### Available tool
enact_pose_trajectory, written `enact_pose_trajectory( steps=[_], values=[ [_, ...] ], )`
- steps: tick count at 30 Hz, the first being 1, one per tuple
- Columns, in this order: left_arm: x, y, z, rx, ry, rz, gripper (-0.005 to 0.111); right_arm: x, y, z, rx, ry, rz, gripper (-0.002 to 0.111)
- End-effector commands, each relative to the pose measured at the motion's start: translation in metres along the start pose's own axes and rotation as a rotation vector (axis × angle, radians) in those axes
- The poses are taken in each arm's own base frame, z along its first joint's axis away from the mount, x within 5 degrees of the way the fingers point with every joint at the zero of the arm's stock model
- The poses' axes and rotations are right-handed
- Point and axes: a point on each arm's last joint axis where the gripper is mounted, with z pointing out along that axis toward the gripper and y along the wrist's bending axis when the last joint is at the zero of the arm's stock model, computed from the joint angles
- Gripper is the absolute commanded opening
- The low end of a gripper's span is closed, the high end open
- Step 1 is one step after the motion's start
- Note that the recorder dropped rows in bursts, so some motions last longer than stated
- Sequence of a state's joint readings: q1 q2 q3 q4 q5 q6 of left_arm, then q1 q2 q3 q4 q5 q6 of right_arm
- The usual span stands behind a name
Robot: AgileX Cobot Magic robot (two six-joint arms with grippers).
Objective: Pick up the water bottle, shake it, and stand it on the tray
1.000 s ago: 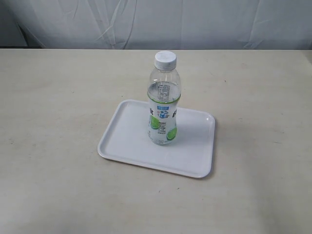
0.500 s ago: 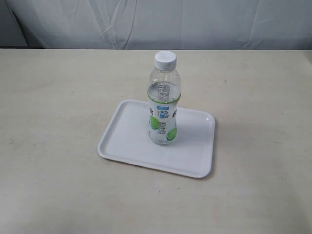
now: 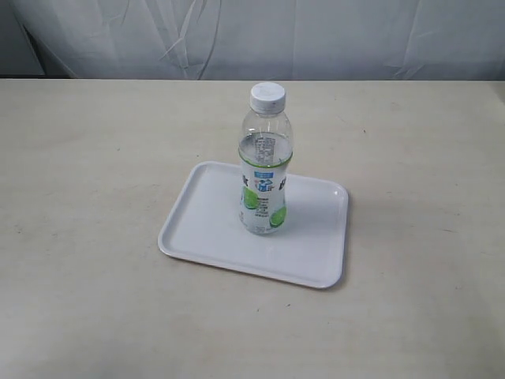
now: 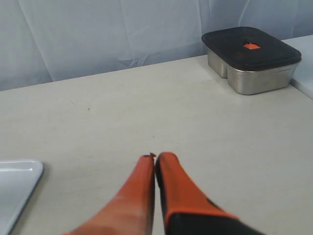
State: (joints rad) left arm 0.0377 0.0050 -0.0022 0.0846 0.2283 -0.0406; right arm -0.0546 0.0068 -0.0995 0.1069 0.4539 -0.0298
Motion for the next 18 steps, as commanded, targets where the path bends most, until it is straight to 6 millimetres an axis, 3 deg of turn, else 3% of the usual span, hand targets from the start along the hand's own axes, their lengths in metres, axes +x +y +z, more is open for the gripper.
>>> enact_pose_trajectory(
  steps=[1, 5, 18],
  values=[
    [0.0, 0.0, 0.0, -0.001, -0.006, 0.0, 0.0, 0.014, -0.002, 0.006, 0.016, 0.013, -0.006, 0.006],
    [0.0, 0.0, 0.0, -0.001, -0.006, 0.0, 0.0, 0.024, -0.003, 0.011, 0.018, 0.022, 0.002, 0.006],
    [0.0, 0.0, 0.0, -0.001, -0.006, 0.0, 0.0, 0.023, -0.003, 0.011, 0.011, 0.012, 0.022, 0.006]
  ],
)
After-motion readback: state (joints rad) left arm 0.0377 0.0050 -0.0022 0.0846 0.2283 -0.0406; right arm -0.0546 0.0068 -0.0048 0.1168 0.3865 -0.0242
